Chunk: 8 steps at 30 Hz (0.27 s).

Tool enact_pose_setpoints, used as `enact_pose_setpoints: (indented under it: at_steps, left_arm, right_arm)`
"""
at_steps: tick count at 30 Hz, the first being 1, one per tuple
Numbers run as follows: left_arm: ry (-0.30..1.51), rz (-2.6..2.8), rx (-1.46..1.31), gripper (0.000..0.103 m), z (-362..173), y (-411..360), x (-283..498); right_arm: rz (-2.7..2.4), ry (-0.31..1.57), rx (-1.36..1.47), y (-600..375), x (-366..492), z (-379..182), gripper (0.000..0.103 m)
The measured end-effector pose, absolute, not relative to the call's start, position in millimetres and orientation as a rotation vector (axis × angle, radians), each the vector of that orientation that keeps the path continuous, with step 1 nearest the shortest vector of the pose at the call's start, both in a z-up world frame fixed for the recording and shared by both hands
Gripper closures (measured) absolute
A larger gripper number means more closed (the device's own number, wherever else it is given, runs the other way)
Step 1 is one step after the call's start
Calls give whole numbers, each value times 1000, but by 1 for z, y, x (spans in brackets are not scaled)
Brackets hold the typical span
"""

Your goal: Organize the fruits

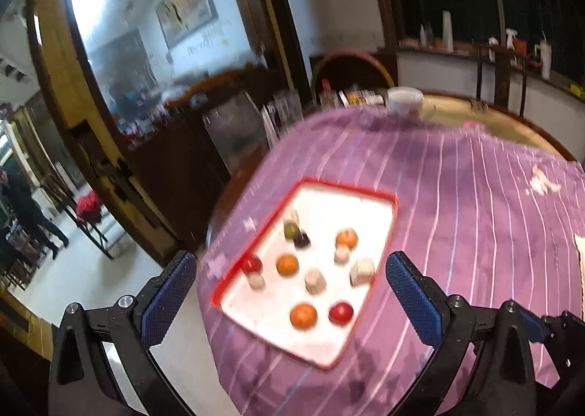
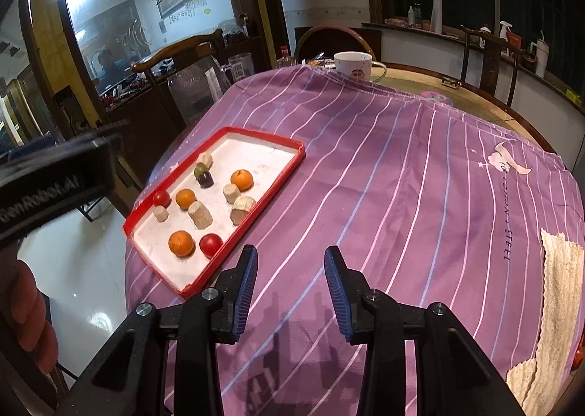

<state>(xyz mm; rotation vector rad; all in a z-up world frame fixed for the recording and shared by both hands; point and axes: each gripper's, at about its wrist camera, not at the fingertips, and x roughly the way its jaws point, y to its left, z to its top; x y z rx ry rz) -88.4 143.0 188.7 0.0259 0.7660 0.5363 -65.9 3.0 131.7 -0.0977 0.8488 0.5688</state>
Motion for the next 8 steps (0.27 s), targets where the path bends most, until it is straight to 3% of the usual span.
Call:
enact_pose_setpoints:
  at_steps: [8]
  left_arm:
    - [776, 411, -164, 0, 169, 163, -101]
  right_arm:
    - [584, 866, -119, 14, -68, 125, 61]
